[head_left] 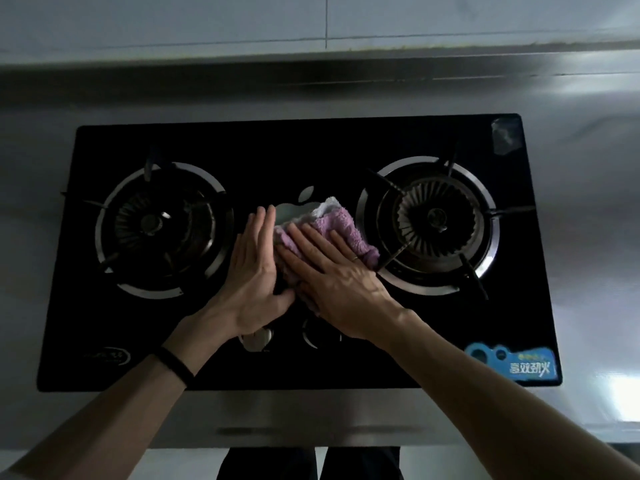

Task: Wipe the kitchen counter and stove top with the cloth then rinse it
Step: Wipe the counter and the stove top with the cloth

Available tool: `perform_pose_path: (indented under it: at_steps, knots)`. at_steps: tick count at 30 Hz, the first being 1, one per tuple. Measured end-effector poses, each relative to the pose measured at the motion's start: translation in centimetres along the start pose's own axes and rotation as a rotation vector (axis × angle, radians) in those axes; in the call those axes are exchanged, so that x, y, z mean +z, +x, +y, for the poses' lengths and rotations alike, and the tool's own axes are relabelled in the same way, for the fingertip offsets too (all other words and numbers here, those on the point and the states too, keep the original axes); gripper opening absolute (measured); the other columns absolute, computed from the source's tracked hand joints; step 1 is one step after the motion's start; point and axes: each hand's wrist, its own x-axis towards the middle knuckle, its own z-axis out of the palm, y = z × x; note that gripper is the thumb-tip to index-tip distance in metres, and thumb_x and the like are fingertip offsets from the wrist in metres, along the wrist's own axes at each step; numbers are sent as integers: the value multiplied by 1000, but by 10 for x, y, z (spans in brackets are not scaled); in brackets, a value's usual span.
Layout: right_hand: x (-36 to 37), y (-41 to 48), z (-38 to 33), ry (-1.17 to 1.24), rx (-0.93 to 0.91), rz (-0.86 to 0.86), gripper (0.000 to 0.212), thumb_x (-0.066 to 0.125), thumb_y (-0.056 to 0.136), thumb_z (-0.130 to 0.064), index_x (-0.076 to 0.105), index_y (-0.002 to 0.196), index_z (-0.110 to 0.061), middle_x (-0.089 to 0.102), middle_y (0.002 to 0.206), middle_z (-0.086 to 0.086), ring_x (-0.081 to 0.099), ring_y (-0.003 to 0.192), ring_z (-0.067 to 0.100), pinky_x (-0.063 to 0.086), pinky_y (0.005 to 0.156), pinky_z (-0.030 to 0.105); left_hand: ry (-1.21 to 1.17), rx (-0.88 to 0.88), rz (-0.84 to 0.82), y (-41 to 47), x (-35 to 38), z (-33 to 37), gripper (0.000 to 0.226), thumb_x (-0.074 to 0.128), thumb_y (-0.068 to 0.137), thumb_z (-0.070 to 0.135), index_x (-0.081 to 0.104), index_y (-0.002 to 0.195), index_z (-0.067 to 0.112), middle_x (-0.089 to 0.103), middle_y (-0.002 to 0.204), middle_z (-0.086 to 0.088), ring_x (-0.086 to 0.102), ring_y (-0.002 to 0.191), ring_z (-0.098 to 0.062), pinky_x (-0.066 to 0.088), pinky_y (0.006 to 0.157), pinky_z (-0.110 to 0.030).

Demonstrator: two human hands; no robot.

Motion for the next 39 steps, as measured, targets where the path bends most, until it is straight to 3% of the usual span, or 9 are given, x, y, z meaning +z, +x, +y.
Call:
perform_pose_path:
  at_steps: [3, 7, 9, 12, 16, 22, 28, 31, 39]
  knots:
    - [1, -13, 9, 87, -34, -19, 72, 51, 102, -25, 17, 165, -25, 0, 174, 1, -4, 161, 21, -4, 130, 42, 71, -71, 63, -3, 6, 8, 108, 60, 94, 25, -24, 162, 20, -32, 170, -5, -28, 157, -19, -11, 129, -38]
    - [3, -34, 13, 136, -1, -2, 75, 54, 98, -14, 22, 165, -26, 3, 174, -2, -2, 161, 17, -4, 130, 38, 249, -140, 75, -4, 24, 19, 92, 46, 103, 36, -21, 163, 15, -37, 167, -7, -33, 155, -22, -15, 129, -44]
    - [6, -53, 14, 127, 31, 23, 76, 51, 96, -19, 20, 165, -25, 5, 174, -2, 1, 161, 16, 1, 130, 38, 270, -158, 59, -2, 30, 25, 96, 45, 102, 48, -24, 162, 21, -39, 166, -6, -33, 155, -25, -16, 127, -48]
    - [15, -91, 15, 46, 98, 80, 64, 31, 104, -37, 20, 165, -25, 8, 174, -2, 8, 161, 16, 7, 130, 38, 287, -193, -11, -1, 33, 32, 108, 48, 93, 70, -28, 160, 30, -45, 163, -7, -37, 153, -28, -17, 125, -53]
    - [28, -150, 25, -12, 163, 204, 59, 35, 109, -33, 21, 165, -21, 15, 174, 0, 11, 160, 16, 16, 129, 40, 305, -282, -187, 6, 27, 43, 134, 52, 75, 89, -44, 149, 33, -60, 149, -11, -51, 143, -34, -23, 120, -57]
    - [36, -178, 30, -20, 288, 201, 56, 29, 109, -37, 26, 164, -25, 17, 173, 1, 17, 160, 19, 29, 124, 51, 274, -343, -344, 9, 22, 56, 144, 58, 74, 89, -59, 134, 32, -76, 126, -9, -66, 123, -33, -32, 114, -61]
    - [37, -189, 25, 4, 371, 259, 56, 30, 108, -40, 31, 162, -25, 21, 171, 0, 23, 158, 21, 23, 127, 45, 226, -332, -382, 7, 16, 58, 144, 63, 75, 85, -57, 136, 34, -74, 129, -7, -66, 124, -31, -32, 114, -60]
    - [36, -202, 31, 24, 404, 260, 56, 30, 108, -40, 32, 161, -23, 24, 171, 2, 24, 158, 23, 28, 125, 51, 217, -335, -395, 7, 14, 59, 145, 64, 74, 85, -57, 136, 35, -75, 128, -7, -67, 123, -30, -33, 114, -60]
    - [32, -235, 46, 90, 578, 325, 58, 30, 107, -42, 29, 163, -26, 18, 173, -3, 12, 160, 18, 17, 129, 46, 251, -377, -427, 11, 12, 62, 145, 60, 68, 92, -62, 128, 40, -77, 123, -3, -69, 119, -28, -32, 113, -59]
